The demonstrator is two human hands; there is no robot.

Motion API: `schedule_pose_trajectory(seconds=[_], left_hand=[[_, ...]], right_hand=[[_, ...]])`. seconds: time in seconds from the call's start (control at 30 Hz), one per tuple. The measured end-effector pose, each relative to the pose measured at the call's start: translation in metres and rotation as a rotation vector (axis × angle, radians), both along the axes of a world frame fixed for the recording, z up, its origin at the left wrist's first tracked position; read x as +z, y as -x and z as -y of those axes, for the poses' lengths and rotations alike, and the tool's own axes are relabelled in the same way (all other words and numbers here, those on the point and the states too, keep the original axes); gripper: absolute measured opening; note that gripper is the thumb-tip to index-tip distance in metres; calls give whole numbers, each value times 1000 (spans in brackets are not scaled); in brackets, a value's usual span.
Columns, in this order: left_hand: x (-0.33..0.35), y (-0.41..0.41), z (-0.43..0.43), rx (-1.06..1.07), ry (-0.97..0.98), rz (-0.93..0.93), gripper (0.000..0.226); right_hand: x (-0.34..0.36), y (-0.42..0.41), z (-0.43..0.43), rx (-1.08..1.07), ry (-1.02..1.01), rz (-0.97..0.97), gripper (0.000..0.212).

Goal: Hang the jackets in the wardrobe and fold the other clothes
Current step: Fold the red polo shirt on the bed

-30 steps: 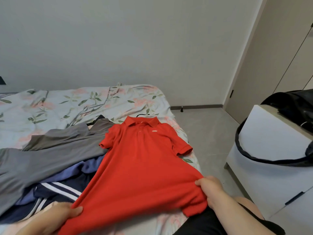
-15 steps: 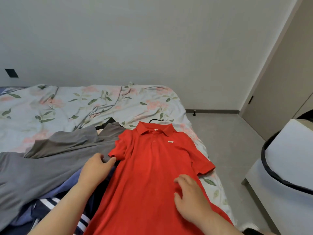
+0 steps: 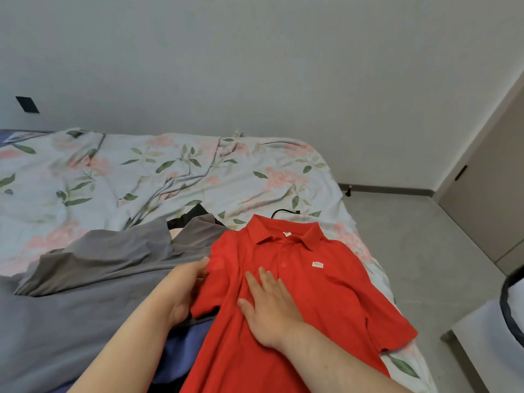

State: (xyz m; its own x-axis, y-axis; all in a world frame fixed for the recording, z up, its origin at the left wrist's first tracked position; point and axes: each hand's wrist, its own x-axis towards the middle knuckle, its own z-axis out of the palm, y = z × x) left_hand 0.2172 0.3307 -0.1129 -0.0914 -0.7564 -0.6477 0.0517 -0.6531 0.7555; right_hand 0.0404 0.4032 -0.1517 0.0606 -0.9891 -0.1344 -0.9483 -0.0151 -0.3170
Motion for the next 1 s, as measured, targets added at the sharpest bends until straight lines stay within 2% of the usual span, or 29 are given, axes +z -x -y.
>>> schedule_pose_trajectory(seconds=[0.03, 0.07, 0.13, 0.2, 0.23, 0.3, 0.37, 0.4, 0.43, 0.5, 0.6, 0.73, 0.8, 0.87, 0.93, 1.0], left_hand=[[-5, -1, 3, 47, 61, 38, 28], [-10, 0, 6, 63, 154, 154, 29], [-19, 5, 7, -12, 331, 495, 37], [-20, 12, 7, -229, 370, 915, 50], [-19, 14, 9, -344, 379, 1057, 57], [-16, 16, 15, -516, 427, 1170, 51], [-12, 18, 18, -567, 484, 1112, 31], [-11, 18, 17, -513, 495, 989, 22], [-10, 14, 16, -409, 486, 841, 15], [-2, -5, 23, -142, 424, 590, 16], [12, -57, 52, 156, 272, 328, 16], [14, -104, 75, 281, 249, 336, 21], [9, -104, 73, 309, 250, 316, 16], [8, -96, 62, 345, 210, 286, 26], [7, -87, 42, 365, 221, 418, 32], [4, -74, 20, 255, 326, 606, 28]], right_hand=[[-9, 0, -2, 11, -4, -18, 65], [-17, -1, -5, 15, 9, -33, 64], [-29, -2, -9, 7, 50, -56, 64], [-34, -2, -8, 4, 69, -74, 64], [-36, -2, -8, 4, 72, -79, 64], [-39, -3, -8, 0, 76, -87, 68], [-41, -3, -9, -8, 81, -88, 77], [-43, -3, -10, -13, 79, -85, 79], [-44, -3, -10, -21, 77, -79, 80], [-44, -2, -10, -35, 66, -66, 77], [-41, 0, -10, -27, 34, -23, 74], [-28, -6, -9, 0, -35, 12, 75], [-22, -13, -10, -1, -44, 6, 76], [-17, -21, -13, -7, -23, 16, 74], [-13, -29, -18, 21, 22, 29, 72], [-9, -37, -23, 75, 64, 46, 72]])
